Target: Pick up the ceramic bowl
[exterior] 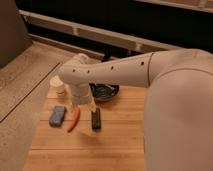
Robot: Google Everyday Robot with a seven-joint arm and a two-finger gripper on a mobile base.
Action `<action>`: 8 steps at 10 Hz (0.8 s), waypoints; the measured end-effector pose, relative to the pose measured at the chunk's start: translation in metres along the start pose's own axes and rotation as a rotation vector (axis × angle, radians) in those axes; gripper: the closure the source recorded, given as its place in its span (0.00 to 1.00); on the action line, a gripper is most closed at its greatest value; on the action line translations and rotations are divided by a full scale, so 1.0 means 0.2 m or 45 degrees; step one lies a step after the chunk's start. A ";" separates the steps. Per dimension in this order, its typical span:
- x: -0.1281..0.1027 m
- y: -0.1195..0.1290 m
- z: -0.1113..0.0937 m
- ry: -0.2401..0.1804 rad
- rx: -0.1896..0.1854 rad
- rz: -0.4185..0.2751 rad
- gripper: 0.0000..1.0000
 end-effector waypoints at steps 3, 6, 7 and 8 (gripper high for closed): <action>0.00 0.00 0.00 0.000 0.000 0.000 0.35; 0.00 0.00 0.00 0.000 0.000 0.000 0.35; 0.00 0.00 0.00 -0.003 -0.002 0.002 0.35; -0.01 0.00 -0.01 -0.009 -0.003 0.009 0.35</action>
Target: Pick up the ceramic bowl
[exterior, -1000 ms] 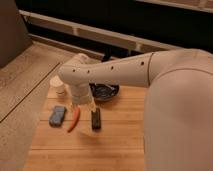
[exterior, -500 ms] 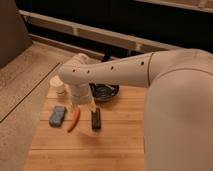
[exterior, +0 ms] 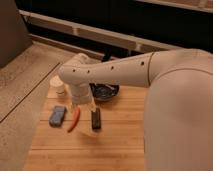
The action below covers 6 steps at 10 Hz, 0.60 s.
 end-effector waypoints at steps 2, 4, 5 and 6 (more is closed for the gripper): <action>-0.09 0.00 -0.09 -0.108 -0.012 0.081 0.35; -0.19 -0.02 -0.18 -0.216 0.022 0.145 0.35; -0.21 -0.04 -0.19 -0.244 0.027 0.175 0.35; -0.22 -0.13 -0.19 -0.265 0.054 0.265 0.35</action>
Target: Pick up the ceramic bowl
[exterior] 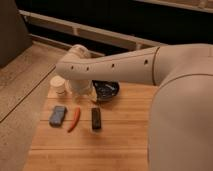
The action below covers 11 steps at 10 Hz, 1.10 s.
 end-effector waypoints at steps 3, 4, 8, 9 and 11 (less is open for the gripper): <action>-0.05 -0.21 0.04 0.002 -0.016 0.237 0.35; -0.05 -0.21 0.04 0.007 -0.020 0.242 0.35; -0.07 -0.31 0.07 0.024 -0.045 0.323 0.35; -0.08 -0.39 0.08 0.033 -0.041 0.367 0.35; -0.10 -0.47 0.09 0.044 -0.053 0.417 0.35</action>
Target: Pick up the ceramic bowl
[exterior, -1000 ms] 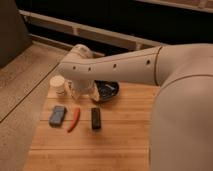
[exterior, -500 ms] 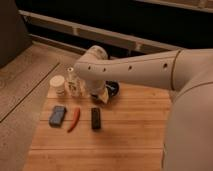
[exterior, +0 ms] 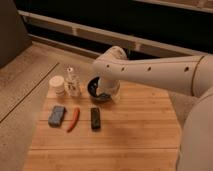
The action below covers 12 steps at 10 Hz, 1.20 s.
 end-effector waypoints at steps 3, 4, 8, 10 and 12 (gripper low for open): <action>-0.02 0.01 0.00 -0.001 -0.009 0.011 0.35; -0.12 0.01 -0.03 -0.023 -0.022 0.052 0.35; -0.58 -0.19 -0.12 -0.112 -0.102 0.297 0.35; -0.62 -0.22 -0.06 -0.080 -0.168 0.340 0.35; -0.59 -0.13 0.01 -0.014 -0.268 0.276 0.35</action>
